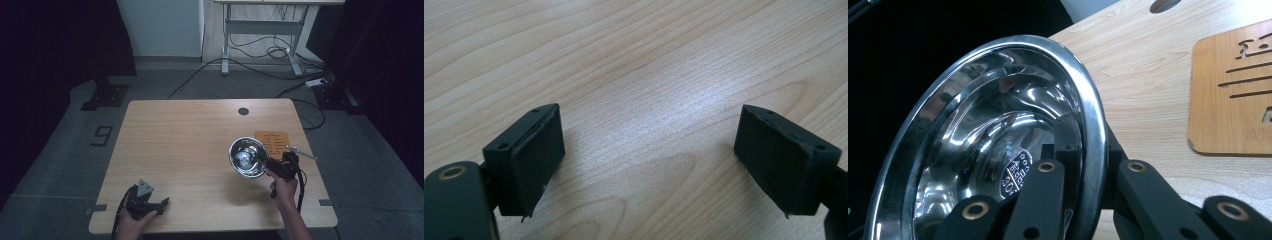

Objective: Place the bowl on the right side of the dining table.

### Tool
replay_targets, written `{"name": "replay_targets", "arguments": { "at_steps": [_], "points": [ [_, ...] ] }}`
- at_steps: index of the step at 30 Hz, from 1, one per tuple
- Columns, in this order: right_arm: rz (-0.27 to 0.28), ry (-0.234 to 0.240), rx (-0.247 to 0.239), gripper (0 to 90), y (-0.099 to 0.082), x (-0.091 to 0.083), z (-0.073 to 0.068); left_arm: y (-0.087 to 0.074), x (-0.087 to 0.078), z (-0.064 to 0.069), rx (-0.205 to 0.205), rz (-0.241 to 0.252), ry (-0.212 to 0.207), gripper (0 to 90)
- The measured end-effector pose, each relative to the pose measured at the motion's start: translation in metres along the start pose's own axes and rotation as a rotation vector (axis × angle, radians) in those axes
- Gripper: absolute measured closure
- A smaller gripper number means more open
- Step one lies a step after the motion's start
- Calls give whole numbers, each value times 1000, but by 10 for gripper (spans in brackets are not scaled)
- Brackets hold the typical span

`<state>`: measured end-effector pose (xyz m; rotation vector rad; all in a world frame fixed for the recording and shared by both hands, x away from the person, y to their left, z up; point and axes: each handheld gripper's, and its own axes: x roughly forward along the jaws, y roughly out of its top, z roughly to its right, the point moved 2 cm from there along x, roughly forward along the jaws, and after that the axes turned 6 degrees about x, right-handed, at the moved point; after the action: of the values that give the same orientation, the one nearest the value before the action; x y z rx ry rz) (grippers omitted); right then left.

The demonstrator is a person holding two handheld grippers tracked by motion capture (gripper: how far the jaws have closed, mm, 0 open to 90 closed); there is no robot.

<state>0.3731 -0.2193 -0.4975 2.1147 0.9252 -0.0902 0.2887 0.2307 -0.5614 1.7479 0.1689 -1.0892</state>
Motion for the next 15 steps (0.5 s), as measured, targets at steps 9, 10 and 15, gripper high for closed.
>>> {"name": "replay_targets", "arguments": {
  "at_steps": [9,10,15],
  "points": [
    [2,-3,3,854,0,0,1,0,0,0,0,0,0,123],
    [4,-4,2,854,1,0,2,0,0,0,0,1,0,123],
    [11,-8,11,854,2,-2,4,0,0,0,0,1,1,123]
  ]
}}
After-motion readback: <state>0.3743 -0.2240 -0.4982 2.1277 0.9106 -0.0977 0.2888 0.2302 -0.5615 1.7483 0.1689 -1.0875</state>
